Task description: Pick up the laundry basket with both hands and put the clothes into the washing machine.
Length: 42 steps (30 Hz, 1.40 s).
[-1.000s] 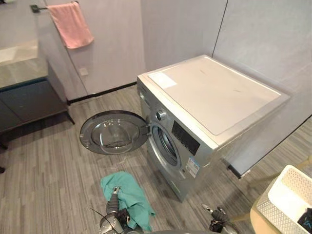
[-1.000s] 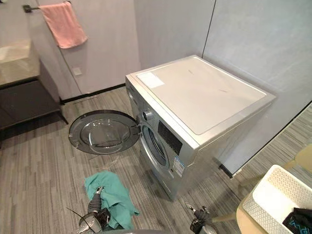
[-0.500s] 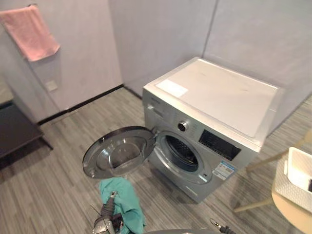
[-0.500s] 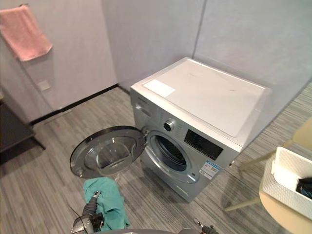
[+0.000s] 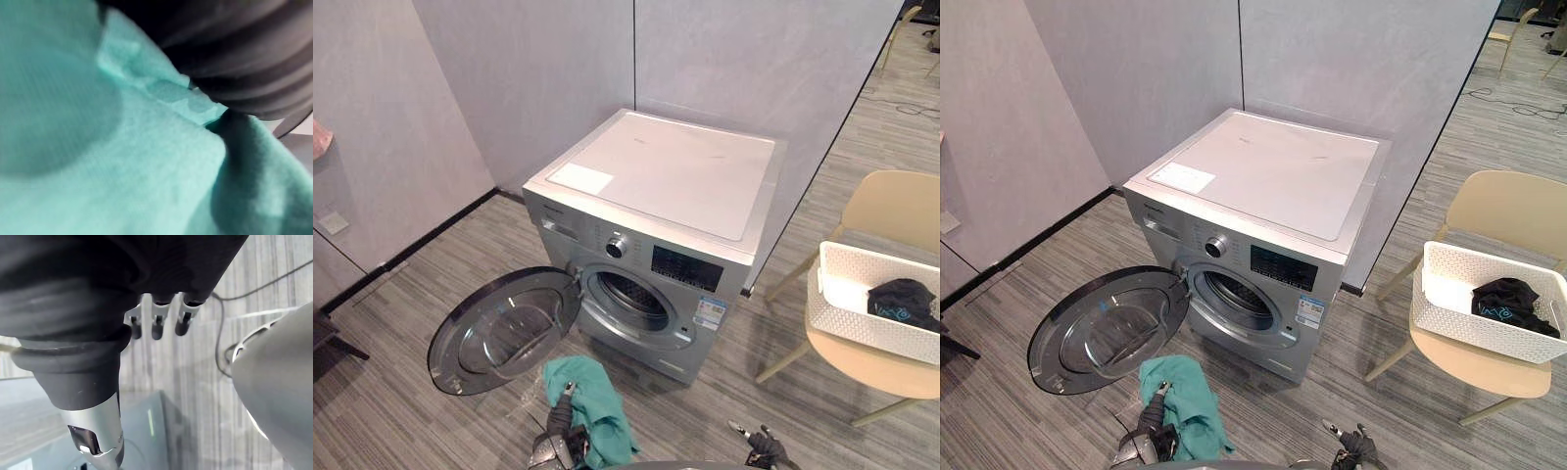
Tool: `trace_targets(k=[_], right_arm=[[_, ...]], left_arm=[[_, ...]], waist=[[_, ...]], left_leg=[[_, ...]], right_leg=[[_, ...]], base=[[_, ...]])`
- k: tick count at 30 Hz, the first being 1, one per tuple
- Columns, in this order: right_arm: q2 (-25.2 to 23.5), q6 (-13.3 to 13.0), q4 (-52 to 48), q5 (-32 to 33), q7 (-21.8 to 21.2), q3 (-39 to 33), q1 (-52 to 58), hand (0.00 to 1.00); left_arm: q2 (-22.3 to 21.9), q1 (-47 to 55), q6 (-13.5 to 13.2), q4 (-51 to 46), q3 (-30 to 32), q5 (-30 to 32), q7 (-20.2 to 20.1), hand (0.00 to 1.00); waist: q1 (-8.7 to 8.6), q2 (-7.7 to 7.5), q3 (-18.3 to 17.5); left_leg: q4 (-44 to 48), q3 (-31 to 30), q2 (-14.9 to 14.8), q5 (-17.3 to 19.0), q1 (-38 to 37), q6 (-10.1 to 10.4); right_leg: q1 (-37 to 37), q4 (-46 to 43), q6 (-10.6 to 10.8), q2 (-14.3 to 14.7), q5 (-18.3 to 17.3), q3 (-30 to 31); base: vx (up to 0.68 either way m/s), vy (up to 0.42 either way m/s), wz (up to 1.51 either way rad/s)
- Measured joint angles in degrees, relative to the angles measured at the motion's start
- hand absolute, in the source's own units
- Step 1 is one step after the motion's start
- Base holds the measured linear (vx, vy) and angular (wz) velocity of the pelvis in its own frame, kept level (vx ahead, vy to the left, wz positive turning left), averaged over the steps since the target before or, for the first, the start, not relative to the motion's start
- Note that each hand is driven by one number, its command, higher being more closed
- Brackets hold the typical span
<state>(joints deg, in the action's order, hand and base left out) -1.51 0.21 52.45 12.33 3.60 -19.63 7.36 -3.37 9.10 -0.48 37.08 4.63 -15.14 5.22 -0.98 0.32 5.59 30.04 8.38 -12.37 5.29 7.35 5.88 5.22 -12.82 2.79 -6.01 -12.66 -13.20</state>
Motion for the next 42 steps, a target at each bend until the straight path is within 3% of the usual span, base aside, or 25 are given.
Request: trace_targets(k=[2, 5, 8, 11, 12, 14, 16, 17, 19, 21, 23, 26, 28, 29, 30, 31, 32, 34, 35, 36, 38, 42], right_arm=[[0.9, 0.1, -0.4, 0.7, 0.1, 0.3, 0.6, 0.0], [1.0, 0.2, -0.2, 0.6, 0.0, 0.1, 0.1, 0.0], [1.9, 0.3, 1.5, 0.6, 0.0, 0.1, -1.0, 0.0], [3.0, 0.2, 4.0, 0.6, 0.0, -0.1, -1.2, 0.0], [4.4, 0.3, 5.0, 0.6, 0.0, -0.3, -1.1, 0.0], [4.1, 0.3, 5.8, 0.7, 0.0, -1.2, -1.5, 0.0], [3.0, 0.3, 7.7, 0.7, 0.0, -1.4, -2.8, 0.0], [2.8, 0.2, 8.0, 0.6, -0.1, -1.5, -3.1, 0.0], [2.7, 0.1, 7.9, 0.6, -0.1, -1.8, -3.2, 0.0], [2.2, 0.1, 7.9, 0.6, -0.1, -2.0, -3.5, 0.0], [2.3, 0.2, 7.6, 0.7, 0.0, -2.6, -3.7, 0.0], [2.3, 0.2, 7.4, 0.6, 0.0, -2.5, -3.0, 0.0], [2.1, 0.0, 5.7, 0.5, 0.0, -1.6, -3.1, 0.0], [2.4, 0.1, 4.2, 0.5, -0.2, -0.2, -2.7, 0.0], [2.6, 0.1, 2.9, 0.5, -0.2, 1.6, -2.3, 0.0], [2.3, 0.1, 2.1, 0.5, -0.1, 2.3, -2.0, 0.0], [1.0, 0.0, 0.1, 0.5, -0.2, 3.6, -1.1, 0.0], [0.5, -0.1, -1.8, 0.6, -0.5, 5.6, -0.9, 0.0], [0.6, -0.1, -2.2, 0.6, -0.7, 6.7, -0.7, 0.0], [0.8, 0.0, -2.3, 0.6, -0.9, 7.2, -0.6, 0.0], [1.1, -0.1, -3.4, 0.6, -1.0, 5.9, -0.3, 0.0], [0.2, 0.1, -3.2, 1.0, -0.8, 3.7, 2.1, 0.0]], left_arm=[[-0.3, 1.4, 0.0, -2.8, -0.7, -0.1, -0.2, 1.0], [0.1, 2.8, 0.0, -3.1, 0.1, -0.3, -0.1, 1.0], [0.1, 3.6, 0.0, -2.8, 0.3, -0.5, -0.2, 1.0], [0.2, 3.2, 0.0, -2.0, -0.1, -0.6, -0.2, 1.0], [0.4, 3.1, 0.0, -0.1, -0.6, -0.7, -0.2, 1.0], [1.4, 1.9, 0.1, 1.2, -1.1, -0.6, -0.2, 1.0], [4.8, 0.0, 0.0, 1.6, -2.5, -0.6, -0.2, 1.0], [6.4, -0.3, 0.0, 1.6, -2.5, -0.6, -0.1, 1.0], [8.0, -0.4, -0.2, 1.5, -2.6, -0.5, -0.1, 1.0], [9.4, -1.1, -0.5, 1.5, -3.2, -0.5, -0.2, 1.0], [8.7, -1.7, -0.6, 1.5, -5.8, -0.5, -0.4, 1.0], [8.2, -1.1, -0.6, 1.6, -8.0, -0.5, -1.1, 1.0], [7.9, -0.9, -0.6, 1.9, -7.8, -0.5, -0.9, 1.0], [7.7, 0.1, -0.7, 1.8, -7.5, -0.5, -1.0, 1.0], [7.4, 1.3, -0.7, 1.8, -6.9, -0.5, -1.0, 1.0], [7.5, 1.8, -0.6, 1.8, -6.6, -0.5, -1.0, 1.0], [7.5, 2.5, -0.6, 1.8, -4.5, -0.5, -0.5, 1.0], [7.0, 2.6, -0.6, 1.7, -4.2, -0.6, -0.2, 1.0], [6.4, 2.5, -0.6, 1.7, -4.2, -0.5, -0.2, 1.0], [5.1, 2.4, -0.6, 1.8, -4.2, -0.5, -0.2, 1.0], [3.0, 1.8, -0.4, 2.0, -4.4, -0.5, -0.4, 1.0], [0.6, 0.1, -0.2, 2.1, -4.4, -0.5, -0.9, 1.0]], waist=[[0.42, 1.87, 0.5], [0.93, 1.35, 0.8], [1.74, 1.57, 0.8], [1.62, 2.27, 0.4], [1.54, 3.44, -0.6], [-0.09, 2.73, -0.9], [-0.56, 1.47, -0.7], [-0.29, 1.0, -1.0], [0.14, 0.9, -1.1], [0.22, 0.22, -1.2], [-0.06, 0.6, -1.4], [-0.3, -0.17, -1.4], [-0.51, 0.84, -1.3], [-0.32, 1.3, -1.2], [0.33, 1.69, -0.7], [0.3, 1.14, -0.6], [0.41, -0.91, -0.5], [0.32, -1.76, -0.7], [0.26, -2.08, -0.7], [0.4, -2.62, -0.9], [-0.37, -0.97, -0.7], [-0.66, -0.44, -0.8]], left_leg=[[10.1, -3.3, -1.5, -0.5, 3.9, 0.3], [13.1, -3.9, -0.7, -2.1, 5.2, -0.2], [6.8, -8.8, -0.7, 1.3, 4.8, -1.1], [-6.0, -17.9, -0.9, -0.6, 3.7, -2.2], [-8.8, -19.3, -0.1, -1.7, 2.6, 0.4], [-11.8, -19.0, 2.2, 0.7, 1.2, 3.2], [-14.0, -18.8, 4.7, 1.2, 1.0, 4.2], [-13.6, -18.6, 5.4, 1.2, 0.8, 4.1], [-13.1, -18.6, 6.2, 1.5, 0.9, 3.8], [-11.3, -18.7, 7.9, 2.1, 3.2, 3.5], [-8.2, -19.3, 9.7, 2.8, 7.2, 2.6], [-2.8, -17.8, 12.8, 6.6, 9.6, 0.1], [-3.5, -17.2, 11.9, 6.8, 8.5, -0.5], [-5.8, -16.0, 10.2, 6.3, 6.4, -0.6], [-7.9, -14.5, 8.3, 5.4, 3.7, -1.4], [-8.9, -14.2, 7.4, 5.3, 2.7, -1.5], [-11.5, -12.4, 6.7, 5.0, -0.7, -2.1], [-13.2, -9.7, 6.3, 4.8, -2.3, -2.3], [-14.0, -8.1, 6.6, 4.8, -2.8, -2.3], [-15.0, -6.3, 7.3, 4.2, -3.1, -1.8], [-17.8, -6.6, 6.7, 2.4, -3.4, -0.8], [-23.4, -8.3, 5.5, -0.5, -7.3, 0.2]], right_leg=[[1.6, -0.1, -0.1, 1.1, -0.6, 0.6], [1.4, -0.1, 0.2, -0.7, -0.8, 4.3], [-0.9, -0.7, 1.4, -3.0, -0.4, 9.0], [-1.0, -1.0, 5.2, -5.6, -0.2, 11.4], [-0.7, -0.8, 7.4, -6.6, -0.6, 12.1], [-0.4, 0.3, 7.5, -8.2, -0.5, 12.8], [-0.2, 1.8, 7.7, -9.0, 0.2, 13.4], [0.9, 3.2, 9.5, -9.8, 2.3, 13.3], [1.5, 4.6, 11.0, -10.7, 3.7, 12.8], [1.2, 6.4, 12.3, -12.6, 2.6, 10.7], [-1.3, 5.7, 12.0, -14.0, 2.1, 10.2], [-1.0, 4.6, 10.9, -17.0, 2.7, 10.7], [-5.4, -3.5, 4.5, -16.2, 6.5, 11.3], [-8.7, -8.6, -1.3, -14.5, 10.7, 11.8], [-10.7, -12.5, -1.8, -13.1, 13.6, 11.9], [-11.4, -14.9, -0.6, -12.1, 12.5, 11.9], [-13.3, -20.5, 1.6, -8.7, 7.4, 11.4], [-14.9, -20.8, 3.6, -3.6, 2.5, 10.1], [-14.9, -17.6, 3.1, -1.8, 1.6, 7.5], [-13.2, -11.7, -0.6, -1.3, -0.8, 4.6], [-12.6, -8.1, -0.6, 0.0, 0.6, 4.1], [-7.9, -3.9, -1.2, 1.2, 1.2, 0.5]], base=[[0.04, 0.026, -0.19], [0.1, 0.077, -0.51], [0.12, 0.156, -0.74], [0.19, 0.423, -0.51], [0.19, 0.449, -0.26], [0.11, 0.303, 0.34], [0.04, 0.254, 0.46], [0.03, 0.175, 0.05], [-0.02, 0.132, 0.0], [-0.09, 0.08, 0.07], [-0.15, 0.15, 0.19], [-0.06, 0.244, -0.01], [-0.01, 0.198, -0.25], [-0.02, 0.246, -0.63], [0.02, 0.24, -0.69], [0.01, 0.11, -0.77], [0.02, -0.015, -0.63], [0.03, -0.061, -0.69], [0.06, -0.073, -0.8], [0.07, -0.061, -0.66], [0.1, -0.015, -0.19], [0.15, -0.062, 0.33]])
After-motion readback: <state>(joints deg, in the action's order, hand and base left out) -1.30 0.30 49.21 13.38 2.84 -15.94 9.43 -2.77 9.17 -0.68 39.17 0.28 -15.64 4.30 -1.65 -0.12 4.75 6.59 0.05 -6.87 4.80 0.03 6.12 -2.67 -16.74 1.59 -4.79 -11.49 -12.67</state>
